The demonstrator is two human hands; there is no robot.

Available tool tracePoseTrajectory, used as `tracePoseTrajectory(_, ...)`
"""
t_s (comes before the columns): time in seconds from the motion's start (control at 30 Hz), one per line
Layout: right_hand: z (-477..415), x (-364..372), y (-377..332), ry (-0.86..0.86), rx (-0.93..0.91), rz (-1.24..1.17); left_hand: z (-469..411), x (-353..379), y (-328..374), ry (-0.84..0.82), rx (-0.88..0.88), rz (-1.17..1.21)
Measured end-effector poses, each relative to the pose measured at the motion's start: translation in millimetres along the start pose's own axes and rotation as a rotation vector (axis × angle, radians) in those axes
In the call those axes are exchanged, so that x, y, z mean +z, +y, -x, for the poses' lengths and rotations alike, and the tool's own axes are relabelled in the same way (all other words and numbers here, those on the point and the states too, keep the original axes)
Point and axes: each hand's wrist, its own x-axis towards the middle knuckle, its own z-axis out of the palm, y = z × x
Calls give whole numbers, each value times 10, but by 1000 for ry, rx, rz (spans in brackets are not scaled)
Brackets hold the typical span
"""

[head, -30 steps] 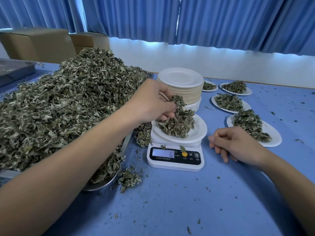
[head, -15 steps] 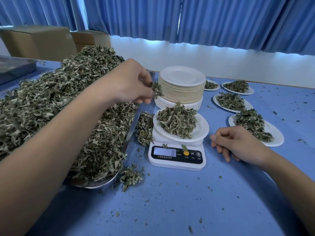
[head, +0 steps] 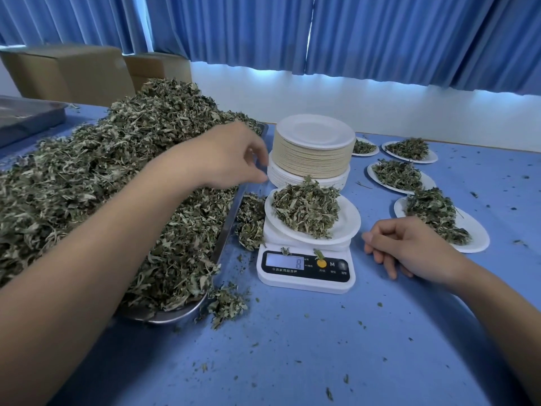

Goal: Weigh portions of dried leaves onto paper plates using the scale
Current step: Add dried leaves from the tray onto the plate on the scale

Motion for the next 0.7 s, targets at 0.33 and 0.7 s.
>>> tracePoseTrajectory(0.33,11,-3,-2,2,-2,3,-33,609,249,-102,110,-54)
tracePoseTrajectory(0.7,-3,1,11,2,-6,-6,-38,470,210,187,112,151)
